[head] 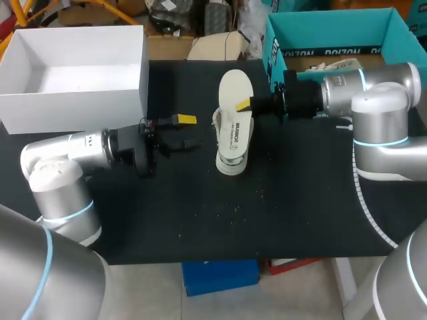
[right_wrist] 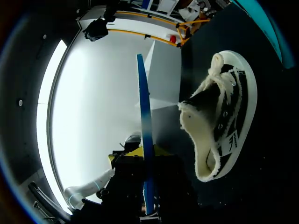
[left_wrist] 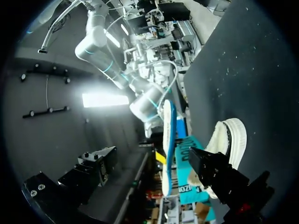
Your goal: Take the shoe out of the shoebox, open the shoe tongue, remove and reinsert the insole, then place the shoe into the shoebox
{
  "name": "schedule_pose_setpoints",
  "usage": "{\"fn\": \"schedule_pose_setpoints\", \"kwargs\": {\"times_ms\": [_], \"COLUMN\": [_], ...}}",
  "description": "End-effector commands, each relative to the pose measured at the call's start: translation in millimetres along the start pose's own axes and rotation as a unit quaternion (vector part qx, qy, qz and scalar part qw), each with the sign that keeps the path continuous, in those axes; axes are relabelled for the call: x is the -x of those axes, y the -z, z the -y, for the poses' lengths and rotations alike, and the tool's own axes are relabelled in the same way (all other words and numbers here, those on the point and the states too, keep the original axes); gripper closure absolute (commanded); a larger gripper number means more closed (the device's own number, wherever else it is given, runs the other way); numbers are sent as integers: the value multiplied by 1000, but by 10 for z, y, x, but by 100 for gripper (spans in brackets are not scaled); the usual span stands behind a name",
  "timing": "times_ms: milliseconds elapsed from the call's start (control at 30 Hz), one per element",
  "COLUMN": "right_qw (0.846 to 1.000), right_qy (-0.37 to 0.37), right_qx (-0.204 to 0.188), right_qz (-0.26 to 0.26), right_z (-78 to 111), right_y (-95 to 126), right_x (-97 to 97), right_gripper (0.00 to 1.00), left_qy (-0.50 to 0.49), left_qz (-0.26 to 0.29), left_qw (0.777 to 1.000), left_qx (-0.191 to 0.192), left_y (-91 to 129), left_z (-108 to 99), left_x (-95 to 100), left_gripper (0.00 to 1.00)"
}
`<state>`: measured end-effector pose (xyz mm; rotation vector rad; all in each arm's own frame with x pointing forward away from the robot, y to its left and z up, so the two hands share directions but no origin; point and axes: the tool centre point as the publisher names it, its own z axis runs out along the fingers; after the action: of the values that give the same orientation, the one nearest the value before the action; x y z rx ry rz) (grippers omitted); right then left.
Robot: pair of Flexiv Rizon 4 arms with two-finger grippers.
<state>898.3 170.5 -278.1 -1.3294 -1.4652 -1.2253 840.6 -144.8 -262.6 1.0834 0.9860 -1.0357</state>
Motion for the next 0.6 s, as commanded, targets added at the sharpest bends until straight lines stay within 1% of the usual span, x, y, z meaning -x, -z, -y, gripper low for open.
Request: {"fn": "schedule_pose_setpoints", "kwargs": {"times_ms": [33,233,300,367,467,533,600], "right_qw": [1000,1000,1000,1000,1000,1000,1000], "right_qy": [0,0,0,0,0,0,0], "right_qx": [1,1,1,1,1,1,1], "right_qz": [0,0,0,0,0,0,0], "right_z": [-2,-2,-2,-2,-2,-2,-2], "right_y": [-10,-10,-10,-10,-10,-10,-10], "right_x": [5,5,5,5,5,5,5], "right_gripper": [100,100,100,100,100,100,100], "left_qy": [-6,-15,-16,-21,-31,-38,-43], "left_qz": [-10,-31,-28,-25,-26,-32,-36], "left_qw": [1000,999,999,999,998,997,996], "left_qx": [-2,-21,-26,-39,-56,-64,-73], "left_y": [-61,-199,-275,-359,-491,-576,-648], "left_z": [-17,-86,-121,-172,-259,-315,-365], "left_x": [-23,-210,-241,-254,-265,-276,-297], "left_gripper": [0,0,0,1,6,20,26]}}
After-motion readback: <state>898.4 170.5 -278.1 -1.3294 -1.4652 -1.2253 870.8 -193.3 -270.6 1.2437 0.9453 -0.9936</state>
